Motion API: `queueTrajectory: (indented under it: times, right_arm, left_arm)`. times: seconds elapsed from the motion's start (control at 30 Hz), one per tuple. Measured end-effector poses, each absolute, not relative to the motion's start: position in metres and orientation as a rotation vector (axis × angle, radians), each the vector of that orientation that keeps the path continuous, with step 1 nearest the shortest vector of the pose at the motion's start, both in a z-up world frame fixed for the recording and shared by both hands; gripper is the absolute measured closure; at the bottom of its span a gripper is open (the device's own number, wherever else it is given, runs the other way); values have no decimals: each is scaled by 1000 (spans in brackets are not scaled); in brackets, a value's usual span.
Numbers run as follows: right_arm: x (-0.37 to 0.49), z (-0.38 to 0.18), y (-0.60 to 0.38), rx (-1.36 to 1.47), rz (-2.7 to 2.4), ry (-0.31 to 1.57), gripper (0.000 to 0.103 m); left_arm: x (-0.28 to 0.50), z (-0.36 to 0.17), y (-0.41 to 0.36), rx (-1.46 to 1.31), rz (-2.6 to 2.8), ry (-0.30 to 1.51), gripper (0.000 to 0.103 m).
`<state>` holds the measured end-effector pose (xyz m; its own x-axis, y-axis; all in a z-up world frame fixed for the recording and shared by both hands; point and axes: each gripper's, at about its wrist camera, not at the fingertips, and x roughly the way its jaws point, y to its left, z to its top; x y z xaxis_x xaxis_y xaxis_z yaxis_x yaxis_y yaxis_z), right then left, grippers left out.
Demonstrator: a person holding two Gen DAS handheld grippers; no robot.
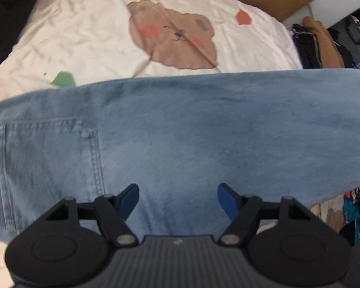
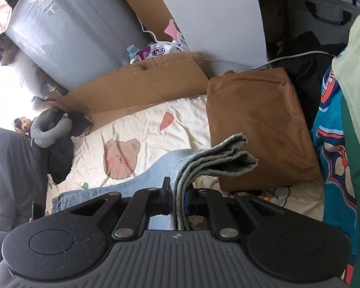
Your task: Fold clothes
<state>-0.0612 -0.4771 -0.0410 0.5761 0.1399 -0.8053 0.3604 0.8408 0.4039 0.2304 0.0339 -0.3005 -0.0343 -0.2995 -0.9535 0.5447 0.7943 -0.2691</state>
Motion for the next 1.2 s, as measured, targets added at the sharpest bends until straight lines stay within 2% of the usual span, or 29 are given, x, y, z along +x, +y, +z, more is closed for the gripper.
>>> queueTrajectory:
  times: [0.87, 1.2]
  right_arm:
    - [-65, -38, -450, 555, -182, 974, 95]
    - [-62, -40, -446, 552, -184, 987, 94]
  left_arm:
    - [179, -353, -25, 248, -907, 1494, 34]
    - [172, -382, -39, 205, -945, 1561, 58]
